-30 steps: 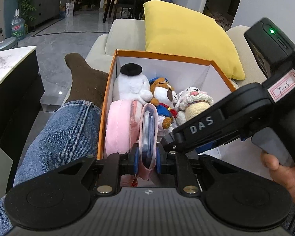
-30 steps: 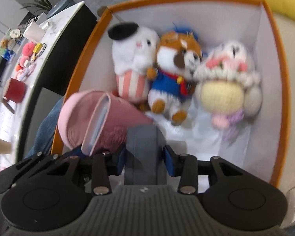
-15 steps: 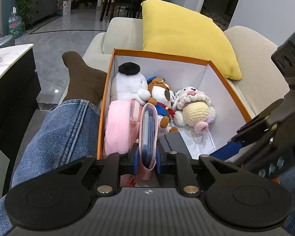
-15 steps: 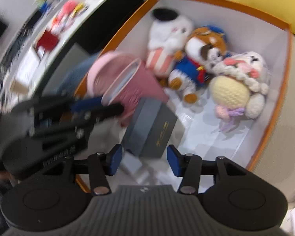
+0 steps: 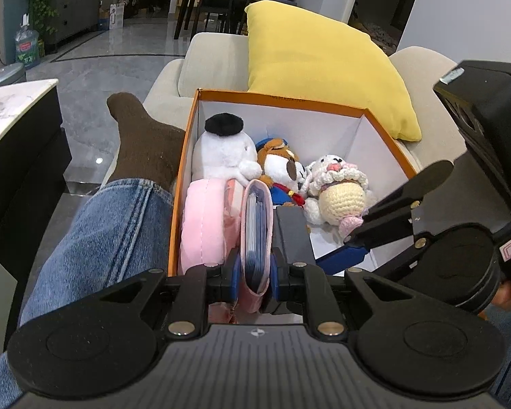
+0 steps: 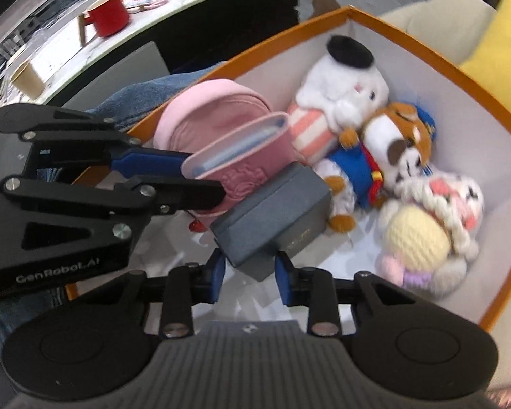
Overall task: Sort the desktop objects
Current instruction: 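Withdraw both grippers from the box toward the remaining items on the sofa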
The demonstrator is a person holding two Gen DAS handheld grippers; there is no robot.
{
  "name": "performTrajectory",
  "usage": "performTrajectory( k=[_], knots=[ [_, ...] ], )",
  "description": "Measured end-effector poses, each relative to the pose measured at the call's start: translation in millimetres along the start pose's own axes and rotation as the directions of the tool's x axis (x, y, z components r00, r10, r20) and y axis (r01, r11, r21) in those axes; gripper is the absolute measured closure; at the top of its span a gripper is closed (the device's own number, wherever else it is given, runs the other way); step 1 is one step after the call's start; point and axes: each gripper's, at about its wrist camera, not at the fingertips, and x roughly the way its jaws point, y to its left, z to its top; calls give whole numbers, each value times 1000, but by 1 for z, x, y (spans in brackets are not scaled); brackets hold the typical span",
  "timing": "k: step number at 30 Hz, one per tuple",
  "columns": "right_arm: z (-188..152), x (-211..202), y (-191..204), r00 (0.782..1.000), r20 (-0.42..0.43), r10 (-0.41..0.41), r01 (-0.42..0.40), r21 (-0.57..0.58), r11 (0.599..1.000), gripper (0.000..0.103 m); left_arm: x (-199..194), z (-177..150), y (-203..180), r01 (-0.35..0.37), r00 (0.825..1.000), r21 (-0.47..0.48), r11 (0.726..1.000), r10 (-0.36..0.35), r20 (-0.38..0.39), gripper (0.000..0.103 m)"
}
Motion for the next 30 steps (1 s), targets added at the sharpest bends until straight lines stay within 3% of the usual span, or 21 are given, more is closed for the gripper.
performTrajectory(
  k=[7, 10, 12, 16, 19, 22, 25, 30],
  knots=[
    [-1, 3, -4, 1000, 0, -11, 11, -51, 999, 69, 2, 0, 0, 7, 1000, 6, 1000, -7, 3, 84],
    [-4, 0, -2, 1000, 1, -18, 18, -71, 997, 67, -1, 0, 0, 5, 1000, -3, 1000, -5, 16, 77],
    [-5, -2, 0, 999, -2, -38, 37, -82, 996, 55, -6, 2, -1, 4, 1000, -3, 1000, -4, 29, 75],
    [-9, -13, 0, 999, 11, -47, 48, -69, 996, 53, -22, 5, -6, -10, 999, 12, 1000, 10, 48, 68],
    [-18, -42, -3, 996, 82, -38, 41, -33, 999, 52, -43, 7, -18, -47, 994, 63, 997, 41, 100, 54],
    [-41, -83, -9, 981, 186, -46, 41, 32, 999, 47, -63, 12, -38, -49, 991, 116, 992, 34, 133, 52],
    [-64, -114, -7, 960, 258, -114, 92, 94, 991, 40, -75, 16, -63, -19, 990, 175, 984, -6, 144, 52],
    [-117, -170, -30, 927, 270, -261, 196, 247, 949, 37, -81, 25, -110, 65, 986, 264, 962, -102, 129, 51]
  ],
)
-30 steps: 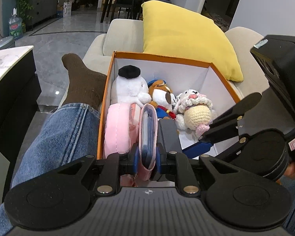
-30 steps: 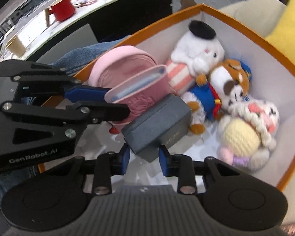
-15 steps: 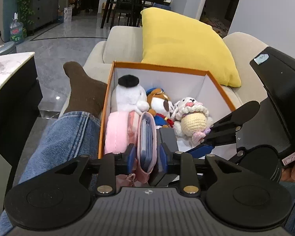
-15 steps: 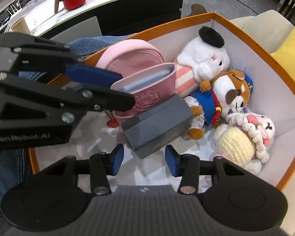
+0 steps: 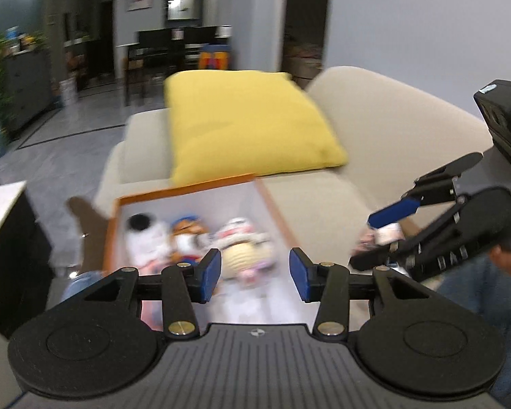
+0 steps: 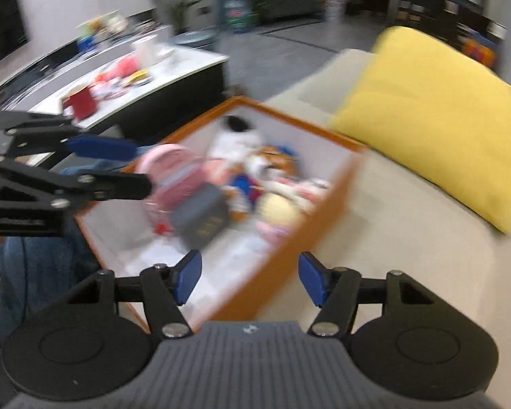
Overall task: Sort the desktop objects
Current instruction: 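Withdraw both grippers from the box toward the remaining items on the sofa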
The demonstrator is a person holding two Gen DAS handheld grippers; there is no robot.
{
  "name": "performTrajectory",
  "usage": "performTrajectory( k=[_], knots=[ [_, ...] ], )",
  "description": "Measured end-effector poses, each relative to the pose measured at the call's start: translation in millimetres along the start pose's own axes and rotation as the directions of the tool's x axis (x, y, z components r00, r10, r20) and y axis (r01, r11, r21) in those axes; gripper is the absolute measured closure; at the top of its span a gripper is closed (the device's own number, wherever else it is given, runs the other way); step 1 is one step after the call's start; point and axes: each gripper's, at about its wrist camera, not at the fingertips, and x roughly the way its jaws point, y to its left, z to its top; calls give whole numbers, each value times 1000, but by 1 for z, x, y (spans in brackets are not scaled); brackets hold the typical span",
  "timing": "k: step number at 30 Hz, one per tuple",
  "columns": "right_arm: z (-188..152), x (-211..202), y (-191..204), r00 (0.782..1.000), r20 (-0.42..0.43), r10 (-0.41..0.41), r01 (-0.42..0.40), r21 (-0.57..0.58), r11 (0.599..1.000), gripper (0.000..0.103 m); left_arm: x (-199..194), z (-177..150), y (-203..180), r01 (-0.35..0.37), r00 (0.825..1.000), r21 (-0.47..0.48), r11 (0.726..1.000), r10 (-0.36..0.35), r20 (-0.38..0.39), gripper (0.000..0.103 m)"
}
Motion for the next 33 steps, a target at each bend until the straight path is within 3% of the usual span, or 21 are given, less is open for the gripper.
performTrajectory(
  k=[5, 9, 13, 19, 26, 29, 33],
  knots=[
    [-34, -39, -63, 989, -74, -125, 135, 163, 977, 38, 25, 12, -44, 85, 996, 81, 993, -82, -37, 51],
    [-65, -47, -104, 971, -165, -176, 213, 247, 945, 42, 60, 17, -71, 157, 983, 108, 982, -145, -111, 51],
    [-82, -31, -136, 959, -241, -150, 231, 350, 908, 42, 99, 23, -93, 200, 966, 120, 972, -175, -191, 51],
    [-78, 5, -166, 957, -267, -112, 224, 439, 870, 44, 161, 30, -114, 221, 939, 133, 966, -174, -296, 51],
    [-82, 38, -193, 974, -218, -56, 181, 610, 772, 46, 243, 34, -114, 225, 874, 24, 974, -191, -447, 46],
    [-87, 47, -206, 974, -225, -21, 171, 671, 722, 46, 265, 31, -115, 205, 852, -11, 979, -184, -491, 44],
    [-90, 58, -218, 974, -225, 4, 160, 706, 690, 44, 285, 24, -112, 201, 823, -84, 976, -214, -526, 40]
  ],
)
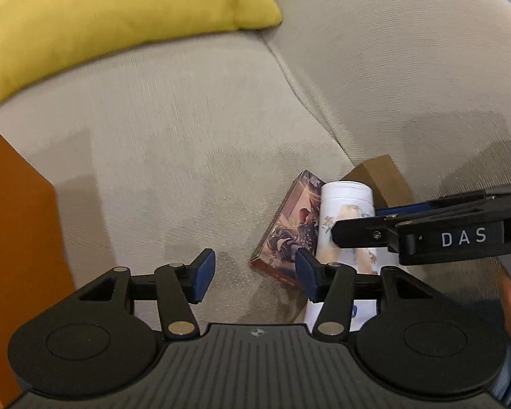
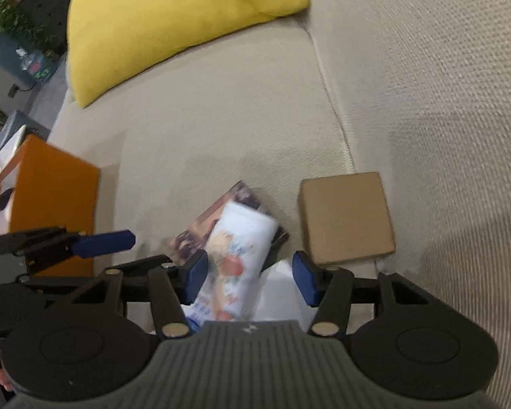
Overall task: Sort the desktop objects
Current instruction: 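Withdraw both grippers from the box toward the remaining items on the sofa, then grasp the white lotion tube with the right gripper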
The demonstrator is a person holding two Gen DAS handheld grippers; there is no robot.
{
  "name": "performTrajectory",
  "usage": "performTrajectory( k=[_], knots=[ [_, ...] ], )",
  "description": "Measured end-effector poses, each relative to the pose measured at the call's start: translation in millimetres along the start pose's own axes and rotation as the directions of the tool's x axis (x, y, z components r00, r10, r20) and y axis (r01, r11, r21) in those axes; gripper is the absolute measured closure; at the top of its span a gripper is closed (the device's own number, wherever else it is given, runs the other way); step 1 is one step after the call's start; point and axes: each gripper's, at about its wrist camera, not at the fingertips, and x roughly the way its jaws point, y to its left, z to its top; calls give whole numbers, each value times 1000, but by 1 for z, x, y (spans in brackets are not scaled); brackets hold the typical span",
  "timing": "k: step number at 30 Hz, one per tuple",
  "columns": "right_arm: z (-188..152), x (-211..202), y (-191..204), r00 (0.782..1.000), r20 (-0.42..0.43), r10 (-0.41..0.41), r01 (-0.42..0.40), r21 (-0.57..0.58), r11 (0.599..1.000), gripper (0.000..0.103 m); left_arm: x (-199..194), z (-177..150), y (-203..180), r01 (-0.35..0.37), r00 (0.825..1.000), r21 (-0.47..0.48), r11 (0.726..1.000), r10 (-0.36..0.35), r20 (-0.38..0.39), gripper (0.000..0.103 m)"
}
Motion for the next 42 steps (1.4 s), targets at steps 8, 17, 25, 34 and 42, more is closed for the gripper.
performTrajectory(
  k=[8, 17, 25, 34, 42],
  knots=[
    [9, 15, -7, 999, -16, 47, -46, 59, 997, 44, 14, -1, 9, 61, 998, -97, 993, -64, -22, 20],
    [9, 20, -10, 997, -13, 71, -70, 79, 994, 46, 14, -5, -10, 68, 997, -44, 997, -69, -23, 37],
    [8, 21, -7, 993, -17, 113, -111, 77, 991, 48, -13, -16, 6, 71, 997, -91, 993, -70, 11, 65],
    [9, 40, 29, 989, -36, 142, -143, -30, 989, 56, -43, -33, 19, -31, 999, -91, 995, 34, 33, 95],
    [7, 26, 19, 997, 66, 49, -48, -17, 999, 61, -50, -40, 24, -52, 999, -115, 992, 53, 8, 53]
  ],
)
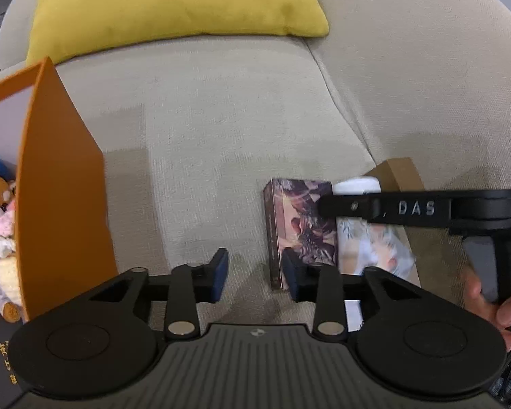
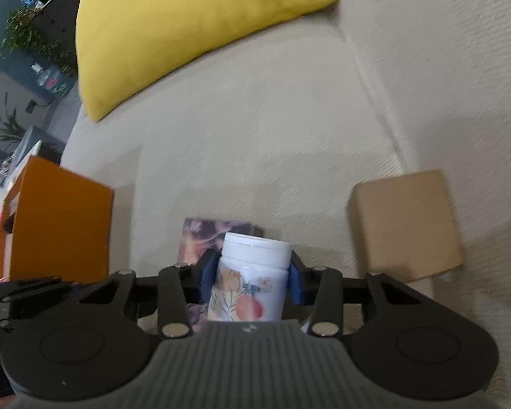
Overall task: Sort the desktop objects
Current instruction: 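Grasp the white lotion tube with the right gripper, then grasp the photo card box with the left gripper while the right lifts the lotion tube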
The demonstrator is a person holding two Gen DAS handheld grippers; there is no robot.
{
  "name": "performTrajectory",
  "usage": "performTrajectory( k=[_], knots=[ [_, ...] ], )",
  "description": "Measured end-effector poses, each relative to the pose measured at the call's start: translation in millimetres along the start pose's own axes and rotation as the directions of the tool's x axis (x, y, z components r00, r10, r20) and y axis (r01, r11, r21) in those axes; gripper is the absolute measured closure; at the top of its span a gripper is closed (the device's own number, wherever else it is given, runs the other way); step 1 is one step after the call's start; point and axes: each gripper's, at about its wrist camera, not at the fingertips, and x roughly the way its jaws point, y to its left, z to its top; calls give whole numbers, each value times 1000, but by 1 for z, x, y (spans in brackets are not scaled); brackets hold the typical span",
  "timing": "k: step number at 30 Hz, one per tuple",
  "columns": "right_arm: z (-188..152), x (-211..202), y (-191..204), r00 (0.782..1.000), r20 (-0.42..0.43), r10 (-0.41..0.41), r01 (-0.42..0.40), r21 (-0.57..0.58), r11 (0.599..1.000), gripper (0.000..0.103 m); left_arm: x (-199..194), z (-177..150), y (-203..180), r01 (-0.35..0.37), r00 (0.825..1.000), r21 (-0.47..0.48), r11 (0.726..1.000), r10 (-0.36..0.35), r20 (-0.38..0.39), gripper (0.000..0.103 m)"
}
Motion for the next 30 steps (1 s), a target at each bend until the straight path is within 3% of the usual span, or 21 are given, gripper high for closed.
performTrajectory(
  k=[1, 6, 13, 19, 24, 28, 30],
  knots=[
    [0, -2, 2, 1000, 16, -17, 17, -12, 1000, 61, 1, -1, 0, 1, 1000, -2, 1000, -1, -5, 47],
    [4, -2, 4, 996, 68, -50, 54, -51, 997, 59, 19, 4, -4, -3, 999, -20, 1000, 3, -36, 42],
    [1, -11, -2, 992, 89, -83, 85, -13, 996, 58, 33, 6, -4, 75, 994, -94, 993, -82, -77, 27],
    [0, -23, -9, 992, 115, -54, 52, 26, 998, 58, 45, 4, -16, 55, 995, -86, 995, -62, -79, 14],
    [0, -20, -10, 994, 102, -41, 38, 26, 999, 56, 47, 2, -22, 51, 995, -73, 996, -57, -84, 17],
    [-1, -19, -12, 995, 95, -40, 38, 27, 999, 56, 44, 3, -26, 90, 992, -85, 992, -97, -85, 41],
    [-2, -20, -13, 995, 96, -36, 33, 34, 999, 57, 41, 3, -28, 80, 993, -83, 993, -87, -79, 42]
  ],
)
